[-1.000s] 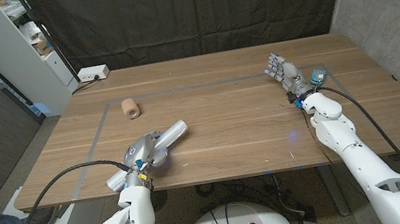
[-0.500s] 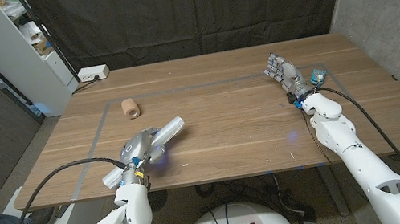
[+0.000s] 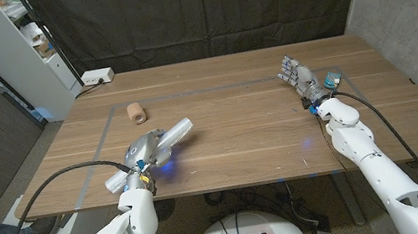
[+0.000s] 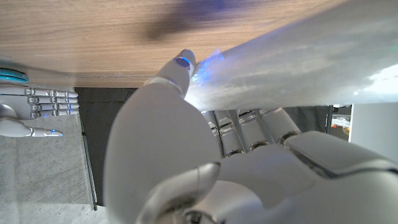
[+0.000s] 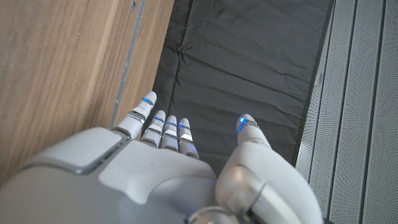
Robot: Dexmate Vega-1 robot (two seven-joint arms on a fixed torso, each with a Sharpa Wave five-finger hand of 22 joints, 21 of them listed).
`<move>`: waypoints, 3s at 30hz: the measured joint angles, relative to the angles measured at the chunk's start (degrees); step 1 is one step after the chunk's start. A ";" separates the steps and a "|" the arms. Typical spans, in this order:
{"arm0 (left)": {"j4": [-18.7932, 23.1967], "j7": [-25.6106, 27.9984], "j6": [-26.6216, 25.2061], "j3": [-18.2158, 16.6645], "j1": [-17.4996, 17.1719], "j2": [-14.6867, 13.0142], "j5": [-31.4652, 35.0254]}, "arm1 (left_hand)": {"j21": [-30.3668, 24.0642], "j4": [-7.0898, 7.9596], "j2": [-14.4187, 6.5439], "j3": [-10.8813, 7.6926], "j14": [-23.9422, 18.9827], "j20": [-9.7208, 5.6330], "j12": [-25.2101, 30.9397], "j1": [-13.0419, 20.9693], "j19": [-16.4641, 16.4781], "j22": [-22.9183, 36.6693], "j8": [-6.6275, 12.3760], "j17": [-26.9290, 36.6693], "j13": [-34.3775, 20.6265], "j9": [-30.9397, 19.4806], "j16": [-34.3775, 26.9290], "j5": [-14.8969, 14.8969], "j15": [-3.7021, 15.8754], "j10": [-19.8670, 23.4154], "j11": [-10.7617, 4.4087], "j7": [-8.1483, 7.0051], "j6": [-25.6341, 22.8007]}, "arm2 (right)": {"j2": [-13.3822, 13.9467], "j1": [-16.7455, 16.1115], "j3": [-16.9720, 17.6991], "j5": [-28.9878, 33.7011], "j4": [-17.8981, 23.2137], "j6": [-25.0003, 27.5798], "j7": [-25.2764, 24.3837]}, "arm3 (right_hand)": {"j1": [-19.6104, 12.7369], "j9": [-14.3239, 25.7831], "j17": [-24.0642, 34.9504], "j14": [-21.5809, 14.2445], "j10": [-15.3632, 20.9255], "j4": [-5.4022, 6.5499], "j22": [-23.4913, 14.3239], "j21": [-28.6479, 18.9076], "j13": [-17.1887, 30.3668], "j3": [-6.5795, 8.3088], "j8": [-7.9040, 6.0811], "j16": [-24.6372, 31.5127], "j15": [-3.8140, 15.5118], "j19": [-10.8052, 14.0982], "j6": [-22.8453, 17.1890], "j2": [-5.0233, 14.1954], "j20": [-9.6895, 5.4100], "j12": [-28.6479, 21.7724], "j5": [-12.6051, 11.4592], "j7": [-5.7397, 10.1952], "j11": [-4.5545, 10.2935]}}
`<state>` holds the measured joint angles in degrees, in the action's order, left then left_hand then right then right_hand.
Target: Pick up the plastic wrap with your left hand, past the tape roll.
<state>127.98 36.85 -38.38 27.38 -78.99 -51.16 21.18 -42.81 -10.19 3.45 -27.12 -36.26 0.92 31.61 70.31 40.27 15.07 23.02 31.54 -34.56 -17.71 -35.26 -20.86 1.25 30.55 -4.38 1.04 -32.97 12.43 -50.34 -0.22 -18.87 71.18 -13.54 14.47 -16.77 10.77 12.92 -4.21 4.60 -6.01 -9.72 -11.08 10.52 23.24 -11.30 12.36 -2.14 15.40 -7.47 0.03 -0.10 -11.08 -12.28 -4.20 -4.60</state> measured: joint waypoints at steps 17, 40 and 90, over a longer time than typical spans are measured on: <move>3.37 -1.49 -1.34 -1.43 -1.15 -1.57 0.51 | -1.30 0.13 0.01 0.46 -0.26 -0.21 -0.03 0.01 -0.23 -0.12 -0.01 0.71 -0.96 -0.52 0.02 -0.45 -0.24 0.29 0.32 0.20 -0.19 | 0.43 -0.64 0.29 -0.18 1.34 0.22 -0.20 | 0.00 0.00 -0.01 0.00 0.00 0.00 0.00 0.00 0.00 0.00 0.00 0.00 0.00 0.00 0.00 0.00 0.00 0.00 0.00 0.00 0.00; 6.93 -2.55 -1.15 -4.38 -3.34 -3.81 1.15 | -2.78 0.24 0.28 0.68 -0.45 -0.60 0.00 0.29 -1.64 -0.19 0.44 1.20 -2.14 -1.06 0.38 -0.99 -0.04 0.75 0.47 0.19 -0.18 | 0.47 -0.95 0.47 -0.38 1.66 0.02 -0.46 | 0.00 0.00 -0.01 -0.31 0.00 0.01 0.00 0.00 0.00 0.01 0.00 0.00 0.32 0.21 0.00 0.00 -0.21 0.00 -0.03 0.00 0.00; 12.67 -7.11 1.47 -14.49 -8.75 -6.71 2.37 | -6.39 0.25 0.12 0.68 -0.97 -0.50 -0.22 0.12 -3.59 -1.00 0.65 2.34 -4.50 -1.29 1.39 -1.86 0.47 1.28 0.77 0.07 -1.12 | 0.47 -2.16 0.27 -0.32 4.17 0.63 -1.72 | 0.00 0.00 -0.01 -0.52 0.00 -0.40 0.00 0.00 0.00 0.09 0.00 0.00 0.10 0.36 -0.21 0.00 -0.05 0.00 -0.04 -0.21 0.00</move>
<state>140.65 29.74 -36.92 12.89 -87.73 -57.87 23.55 -49.20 -9.94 3.57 -26.44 -37.23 0.43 31.39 70.42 36.68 14.07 23.67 33.88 -39.06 -19.00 -33.87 -22.72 1.73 31.83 -3.61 1.11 -34.08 12.90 -52.50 0.05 -19.19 75.35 -12.92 12.75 -16.77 10.77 12.90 -4.72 4.60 -6.40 -9.72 -11.08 10.52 23.34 -11.31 12.36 -2.04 15.76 -7.68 0.03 -0.15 -11.08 -12.32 -4.41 -4.60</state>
